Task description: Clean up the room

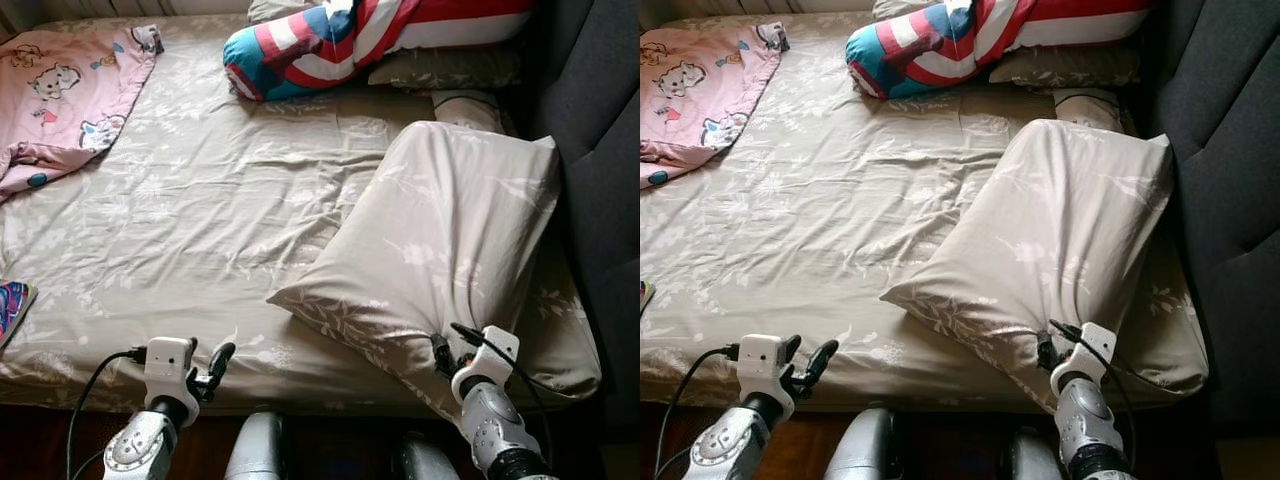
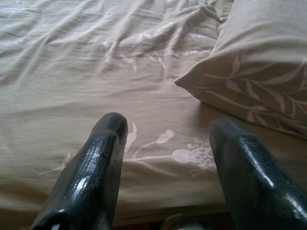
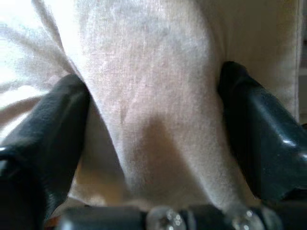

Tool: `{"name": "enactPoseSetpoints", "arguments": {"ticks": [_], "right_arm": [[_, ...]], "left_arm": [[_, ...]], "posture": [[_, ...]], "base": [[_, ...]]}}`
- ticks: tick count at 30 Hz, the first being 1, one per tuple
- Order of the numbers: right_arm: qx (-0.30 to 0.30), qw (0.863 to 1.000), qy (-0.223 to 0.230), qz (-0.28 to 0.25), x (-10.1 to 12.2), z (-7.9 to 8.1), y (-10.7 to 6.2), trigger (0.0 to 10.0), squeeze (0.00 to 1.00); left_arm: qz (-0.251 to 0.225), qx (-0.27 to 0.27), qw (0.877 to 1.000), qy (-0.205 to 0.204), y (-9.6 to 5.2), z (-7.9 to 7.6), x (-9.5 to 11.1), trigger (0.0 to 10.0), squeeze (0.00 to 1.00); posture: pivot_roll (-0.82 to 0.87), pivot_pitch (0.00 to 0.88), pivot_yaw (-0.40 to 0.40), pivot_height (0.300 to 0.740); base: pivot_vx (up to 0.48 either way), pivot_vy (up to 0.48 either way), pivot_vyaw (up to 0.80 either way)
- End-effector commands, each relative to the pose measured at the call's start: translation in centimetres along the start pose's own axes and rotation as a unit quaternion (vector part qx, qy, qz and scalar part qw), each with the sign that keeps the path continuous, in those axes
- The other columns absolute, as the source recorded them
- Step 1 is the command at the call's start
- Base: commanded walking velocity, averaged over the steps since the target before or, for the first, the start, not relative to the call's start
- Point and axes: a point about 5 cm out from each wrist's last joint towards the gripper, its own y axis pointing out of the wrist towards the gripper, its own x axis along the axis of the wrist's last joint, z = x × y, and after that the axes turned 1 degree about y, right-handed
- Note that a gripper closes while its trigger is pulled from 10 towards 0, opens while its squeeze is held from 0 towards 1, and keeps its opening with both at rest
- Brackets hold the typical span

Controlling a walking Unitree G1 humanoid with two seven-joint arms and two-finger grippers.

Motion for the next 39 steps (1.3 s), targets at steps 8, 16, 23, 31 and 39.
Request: {"name": "enactPoseSetpoints", "arguments": {"ticks": [8,16,23,31,39], "right_arm": [[-0.009,0.992,0.019,0.120,-5.8,-0.3,-1.3,0.0,0.00],[0.001,0.993,0.016,0.119,-6.2,0.1,-1.4,0.0,0.00],[0.006,0.994,-0.001,0.113,-6.3,0.2,-1.5,0.0,0.00],[0.017,0.994,-0.013,0.108,-6.3,0.8,-1.5,0.0,0.00],[0.024,0.994,-0.020,0.104,-6.2,1.4,-1.4,0.0,0.00]], "left_arm": [[0.013,0.002,1.000,0.014,-1.0,0.8,0.2,10.0,0.00],[0.015,0.004,1.000,0.017,-1.1,0.9,0.3,10.0,0.00],[0.018,0.006,1.000,0.014,-1.2,0.5,0.2,10.0,0.00],[0.018,0.012,1.000,0.009,-1.2,0.3,0.1,10.0,0.00],[0.017,0.016,1.000,0.008,-1.2,0.4,0.1,10.0,0.00]], "posture": [[0.11,0.317,0.087,0.661],[0.11,0.330,0.091,0.661],[0.10,0.335,0.078,0.661],[0.09,0.337,0.062,0.661],[0.09,0.335,0.058,0.661]], "base": [[0.000,0.000,0.00],[0.000,0.000,0.00],[0.000,0.000,0.00],[0.000,0.000,0.00],[0.000,0.000,0.00]]}}
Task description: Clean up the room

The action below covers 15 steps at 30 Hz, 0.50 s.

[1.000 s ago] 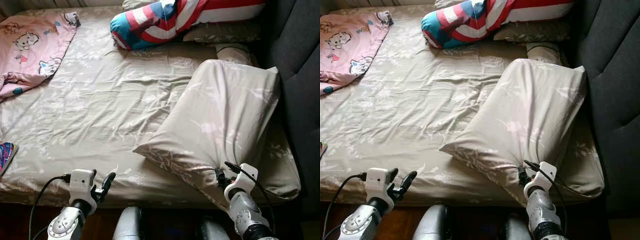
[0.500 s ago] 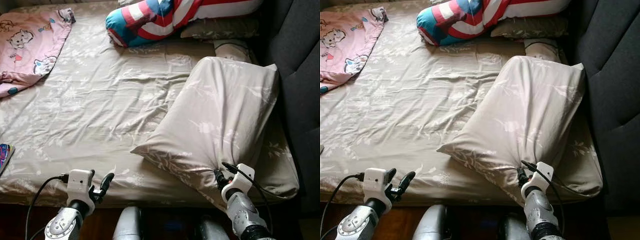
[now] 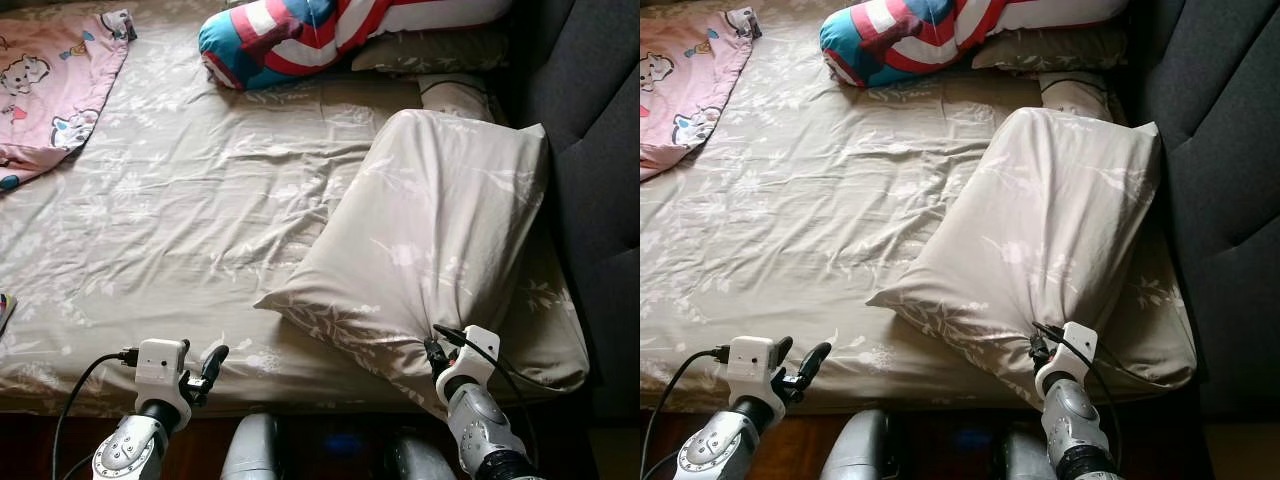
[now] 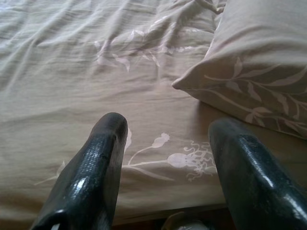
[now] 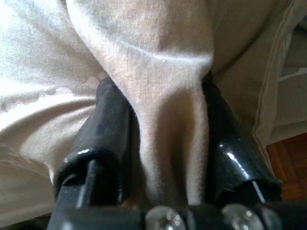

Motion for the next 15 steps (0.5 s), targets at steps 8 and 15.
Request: {"name": "enactPoseSetpoints", "arguments": {"ticks": [8,15], "right_arm": [[-0.023,0.996,0.014,0.091,-4.8,-0.4,-1.2,0.0,0.00],[-0.045,0.996,0.014,0.078,-4.1,-1.5,-1.1,0.0,0.00]], "left_arm": [[0.017,0.004,1.000,0.001,-0.2,0.1,-0.6,10.0,0.00],[0.016,0.000,1.000,0.004,0.2,-0.1,-0.6,10.0,0.00]], "posture": [[0.08,0.333,0.063,0.661],[0.07,0.315,0.062,0.661]], "base": [[0.000,0.000,0.00],[0.000,0.000,0.00]]}}
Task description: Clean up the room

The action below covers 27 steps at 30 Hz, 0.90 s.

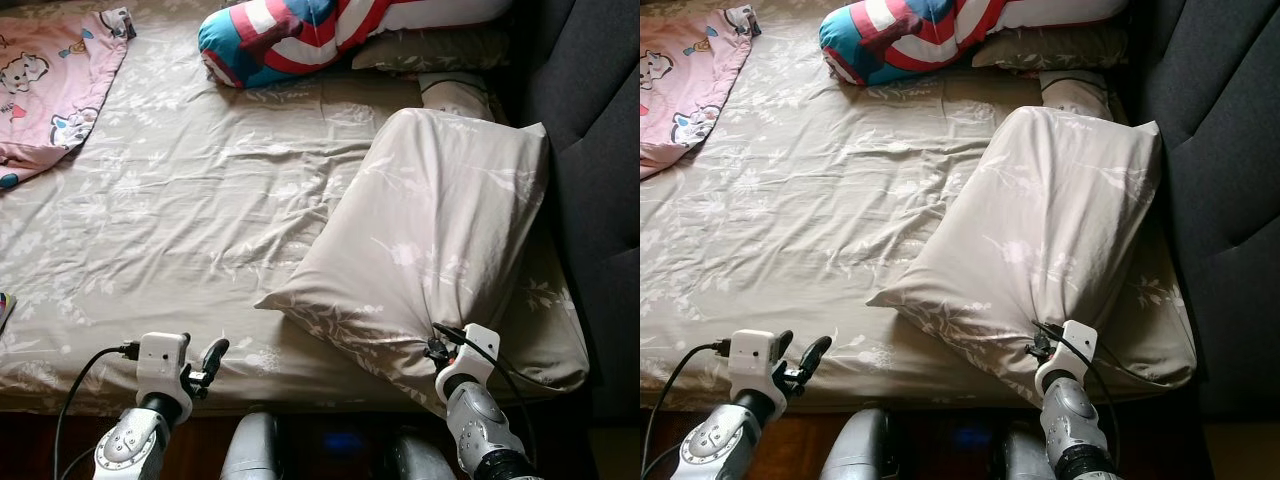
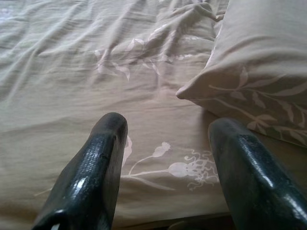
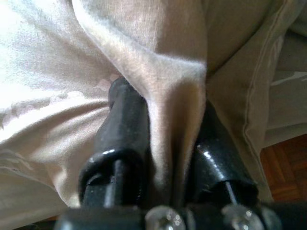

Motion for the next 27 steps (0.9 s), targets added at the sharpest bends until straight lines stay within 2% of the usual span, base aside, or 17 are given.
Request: {"name": "enactPoseSetpoints", "arguments": {"ticks": [1,5,15,22,27], "right_arm": [[-0.038,0.996,0.012,0.084,-4.3,-1.6,-1.2,0.0,0.00],[-0.056,0.996,0.012,0.071,-3.5,-2.3,-1.0,0.0,0.00],[-0.056,0.997,0.020,0.046,-2.6,-2.8,-1.0,0.0,0.00],[-0.057,0.997,0.009,0.043,-2.5,-2.8,-1.0,0.0,0.00],[-0.050,0.998,0.003,0.044,-2.6,-2.3,-0.9,0.0,0.00]], "left_arm": [[0.027,0.001,1.000,-0.001,-0.4,0.0,-1.2,10.0,0.00],[0.021,0.000,1.000,-0.005,0.1,-0.3,-1.1,10.0,0.00],[0.017,-0.009,1.000,-0.015,0.8,-1.1,-1.3,10.0,0.00],[0.015,-0.010,1.000,-0.018,0.9,-1.2,-1.6,10.0,0.00],[0.013,-0.007,1.000,-0.019,0.9,-1.2,-1.6,10.0,0.00]], "posture": [[0.07,0.314,0.062,0.661],[0.04,0.302,0.051,0.661],[0.01,0.253,0.036,0.661],[0.01,0.240,0.029,0.661],[0.01,0.227,0.021,0.661]], "base": [[0.000,0.000,0.00],[0.000,0.000,0.00],[0.000,0.000,0.00],[0.000,0.000,0.00],[0.000,0.000,0.00]]}}
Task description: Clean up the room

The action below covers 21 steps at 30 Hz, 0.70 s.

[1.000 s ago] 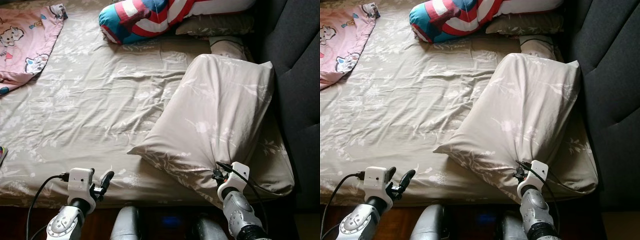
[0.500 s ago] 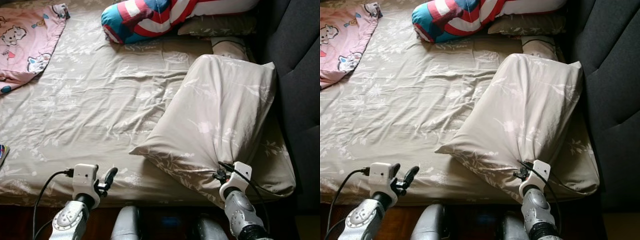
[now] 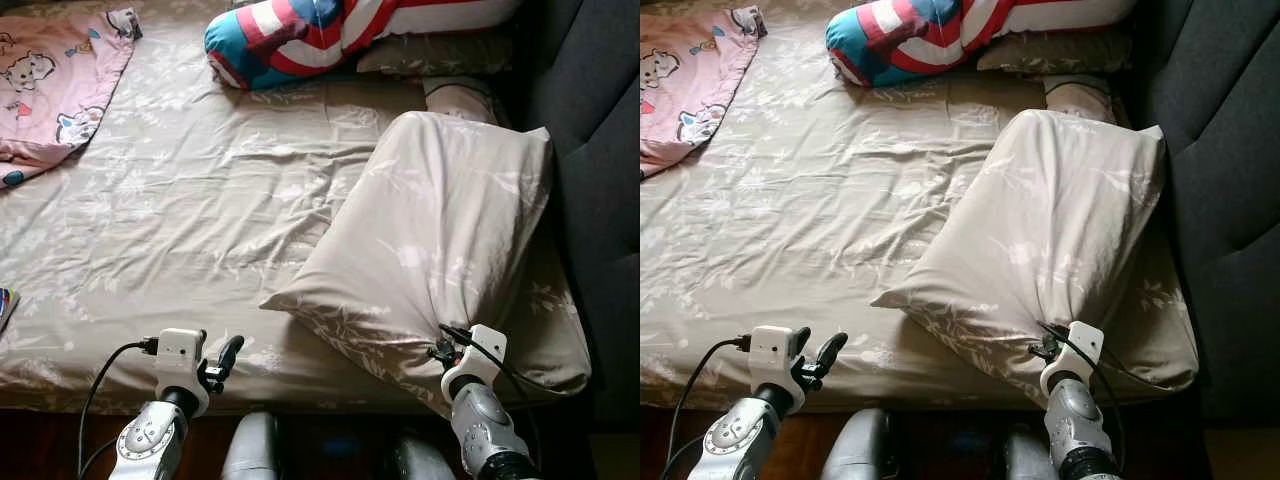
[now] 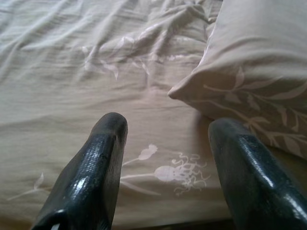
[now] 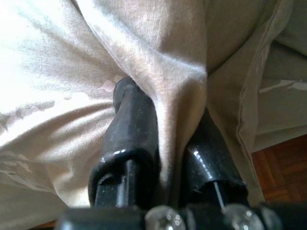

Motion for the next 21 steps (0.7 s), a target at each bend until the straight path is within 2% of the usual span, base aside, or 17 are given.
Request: {"name": "enactPoseSetpoints", "arguments": {"ticks": [1,7,8,9,11,12,15,16,17,18,19,21], "right_arm": [[-0.033,0.998,0.002,0.057,-2.9,-1.4,-0.8,0.0,0.00],[-0.059,0.996,-0.012,0.062,-2.6,-1.9,-0.7,0.0,0.00],[-0.061,0.996,-0.024,0.057,-2.3,-2.0,-0.6,7.0,0.00],[-0.066,0.996,-0.038,0.049,-1.8,-2.2,-0.6,10.0,0.00],[-0.089,0.994,-0.057,0.017,-0.3,-2.9,-0.4,10.0,0.00],[-0.089,0.994,-0.057,0.017,-0.3,-2.9,-0.4,10.0,0.00],[-0.153,0.984,-0.066,-0.060,3.7,-5.4,-0.7,10.0,0.00],[-0.153,0.984,-0.066,-0.060,3.7,-5.4,-0.7,10.0,0.00],[-0.196,0.974,-0.066,-0.090,5.7,-7.4,-1.2,10.0,0.00],[-0.209,0.971,-0.066,-0.096,6.3,-8.0,-1.4,10.0,0.00],[-0.236,0.963,-0.070,-0.108,7.3,-9.4,-1.8,10.0,0.00],[-0.244,0.961,-0.070,-0.112,7.6,-9.8,-2.0,10.0,0.00]], "left_arm": [[0.018,0.006,1.000,-0.003,-0.5,0.1,-1.0,10.0,0.00],[0.015,0.005,1.000,-0.005,-0.3,0.0,-1.1,10.0,0.00],[0.015,0.005,1.000,-0.005,-0.2,0.0,-1.0,10.0,0.00],[0.015,0.005,1.000,-0.005,-0.2,0.0,-1.0,10.0,0.00],[0.013,0.006,1.000,-0.005,-0.1,0.0,-0.9,10.0,0.00],[0.013,0.006,1.000,-0.005,-0.1,0.0,-0.9,10.0,0.00],[0.012,0.011,1.000,-0.005,-0.2,0.3,-1.0,10.0,0.00],[0.012,0.011,1.000,-0.005,-0.2,0.3,-1.0,10.0,0.00],[0.014,0.013,1.000,-0.004,-0.4,0.4,-1.1,10.0,0.00],[0.015,0.013,1.000,-0.003,-0.4,0.5,-1.1,10.0,0.00],[0.015,0.014,1.000,-0.003,-0.4,0.5,-1.1,10.0,0.00],[0.015,0.014,1.000,-0.003,-0.3,0.5,-1.1,10.0,0.00]], "posture": [[0.00,0.221,0.019,0.661],[0.00,0.221,0.019,0.661],[0.01,0.227,0.021,0.661],[0.01,0.236,0.022,0.661],[0.01,0.240,0.023,0.661],[0.01,0.240,0.023,0.661],[0.01,0.249,0.023,0.661],[0.01,0.249,0.023,0.661],[0.01,0.251,0.024,0.661],[0.01,0.251,0.024,0.661],[0.00,0.254,0.025,0.661],[0.00,0.254,0.025,0.661]], "base": [[0.000,0.000,0.00],[0.000,0.000,0.00],[0.000,0.000,0.00],[0.000,0.000,0.00],[0.000,0.000,0.00],[0.000,0.000,0.00],[0.000,0.000,0.00],[0.000,0.000,0.00],[0.000,0.000,0.00],[0.000,0.000,0.00],[0.000,0.000,0.00],[0.000,0.000,0.00]]}}
